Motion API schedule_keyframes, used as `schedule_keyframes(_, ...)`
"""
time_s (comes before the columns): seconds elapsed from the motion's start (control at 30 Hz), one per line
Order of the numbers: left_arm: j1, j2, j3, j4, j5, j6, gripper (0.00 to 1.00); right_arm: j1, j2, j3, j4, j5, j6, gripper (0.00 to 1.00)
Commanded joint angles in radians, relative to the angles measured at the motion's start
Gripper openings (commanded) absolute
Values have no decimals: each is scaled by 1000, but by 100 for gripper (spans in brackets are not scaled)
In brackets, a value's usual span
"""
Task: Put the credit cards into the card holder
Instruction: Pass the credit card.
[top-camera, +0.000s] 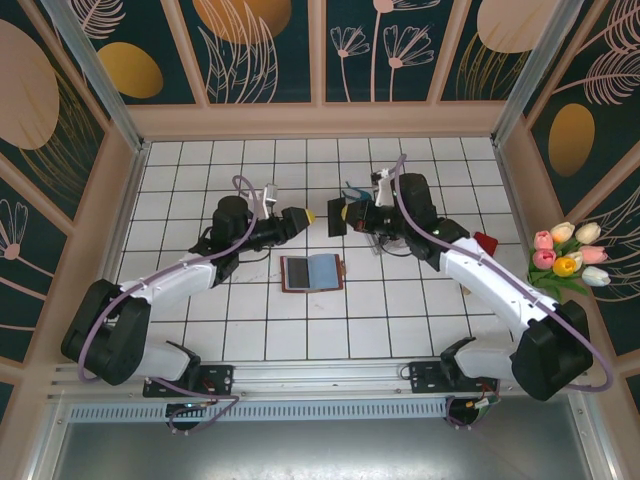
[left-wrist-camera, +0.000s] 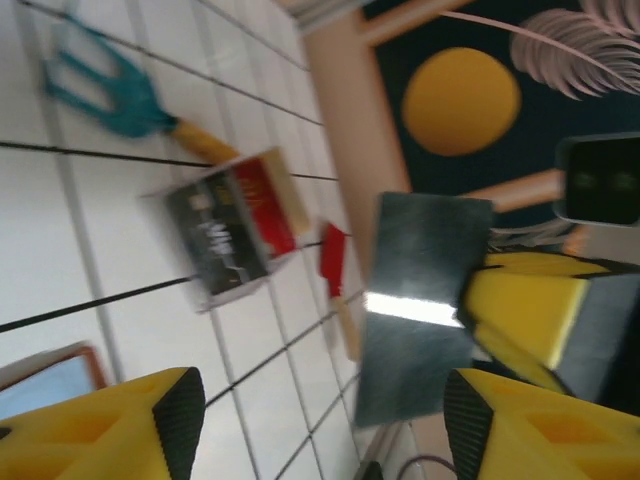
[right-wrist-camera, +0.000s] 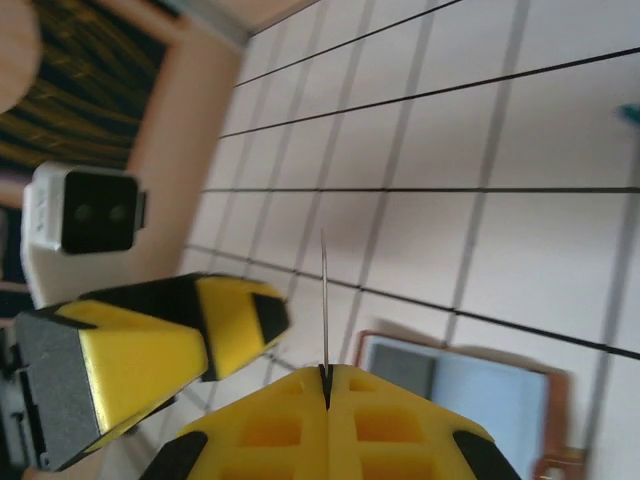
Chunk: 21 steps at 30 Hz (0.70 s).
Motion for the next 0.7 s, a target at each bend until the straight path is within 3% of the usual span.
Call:
schedule_keyframes(0.0,-1,21,-26,306,146,-154,60,2,-21,-27,212,-208,105,2)
schedule_keyframes(0.27,0,-21,-42,310,139,-141,40,-27,-15,-70,337,-287,178,3)
schedule_keyframes(0.5,-1,-68,-73,291,98,-140,11,-29,-5,-84,300,-247,172,6)
schedule_keyframes(0.57,-1,-89,-74,220,74,-107,0,-29,-1,-89,250,-210,154,15)
schedule_keyframes(0.67,-1,-136,-76,-9,0,10,0,-27,6,-99,106,-65,113,23)
